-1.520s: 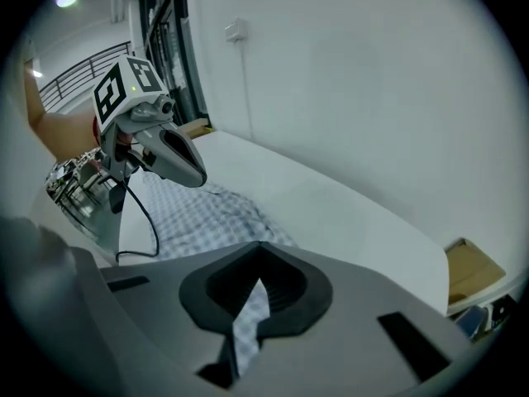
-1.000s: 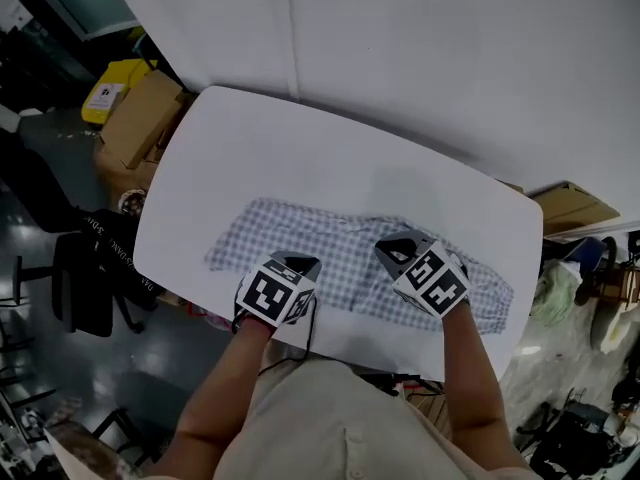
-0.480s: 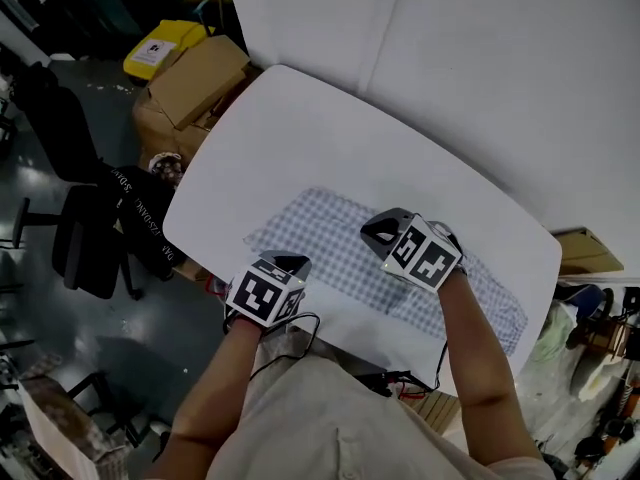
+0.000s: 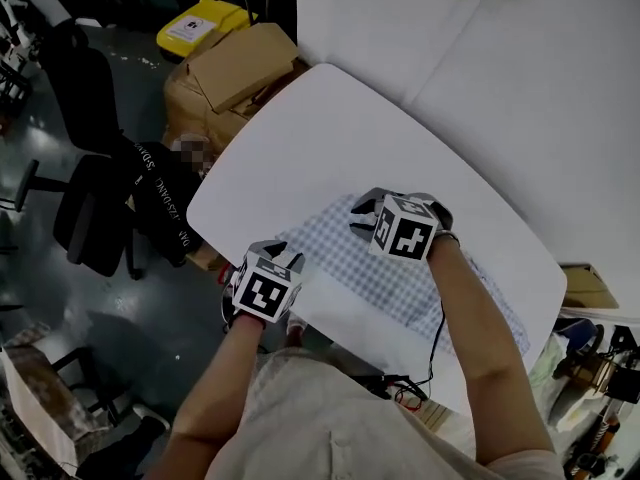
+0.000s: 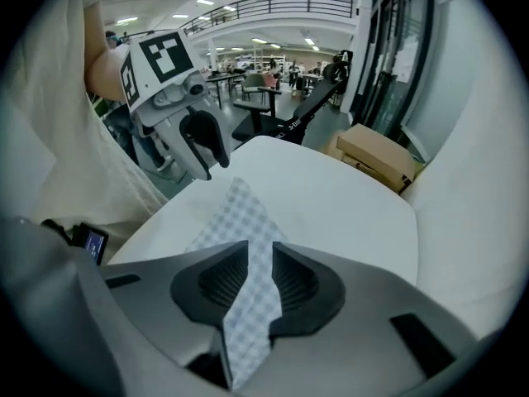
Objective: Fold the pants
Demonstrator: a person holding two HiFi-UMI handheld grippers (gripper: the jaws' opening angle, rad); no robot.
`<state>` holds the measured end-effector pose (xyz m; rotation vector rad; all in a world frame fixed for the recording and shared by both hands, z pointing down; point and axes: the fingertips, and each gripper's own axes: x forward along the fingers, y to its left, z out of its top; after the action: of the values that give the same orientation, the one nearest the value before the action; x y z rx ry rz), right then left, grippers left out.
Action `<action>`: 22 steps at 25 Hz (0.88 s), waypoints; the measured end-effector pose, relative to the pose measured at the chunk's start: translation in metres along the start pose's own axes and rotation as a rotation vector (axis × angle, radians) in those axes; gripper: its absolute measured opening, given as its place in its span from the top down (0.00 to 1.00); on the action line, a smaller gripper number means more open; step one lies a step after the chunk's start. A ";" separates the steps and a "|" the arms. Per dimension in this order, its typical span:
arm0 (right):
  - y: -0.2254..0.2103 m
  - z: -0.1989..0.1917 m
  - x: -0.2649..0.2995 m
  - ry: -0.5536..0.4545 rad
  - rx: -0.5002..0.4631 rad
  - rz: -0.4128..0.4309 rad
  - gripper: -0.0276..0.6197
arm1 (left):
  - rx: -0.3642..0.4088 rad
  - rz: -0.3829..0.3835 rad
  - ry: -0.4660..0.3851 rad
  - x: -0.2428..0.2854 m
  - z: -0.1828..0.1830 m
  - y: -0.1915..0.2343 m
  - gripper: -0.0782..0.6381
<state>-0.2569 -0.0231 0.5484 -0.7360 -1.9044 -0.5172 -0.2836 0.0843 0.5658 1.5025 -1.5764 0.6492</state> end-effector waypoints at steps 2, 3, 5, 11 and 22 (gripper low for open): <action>-0.008 0.007 0.012 0.029 -0.073 0.022 0.77 | 0.003 0.034 -0.012 0.002 0.004 0.011 0.66; -0.011 0.010 0.019 0.042 -0.113 0.037 0.74 | 0.006 0.046 -0.014 0.004 0.005 0.015 0.65; -0.015 0.015 0.034 0.067 -0.189 0.075 0.70 | 0.017 0.061 -0.009 0.012 0.006 0.022 0.64; -0.011 0.020 0.080 0.170 -0.338 0.172 0.68 | 0.077 0.070 0.085 0.045 -0.006 0.032 0.64; -0.006 0.016 0.075 0.179 -0.426 0.126 0.92 | 0.120 0.024 0.112 0.045 -0.001 0.020 0.85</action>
<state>-0.2956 0.0029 0.6097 -1.0392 -1.5853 -0.8923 -0.2997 0.0636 0.6076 1.5091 -1.4947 0.8397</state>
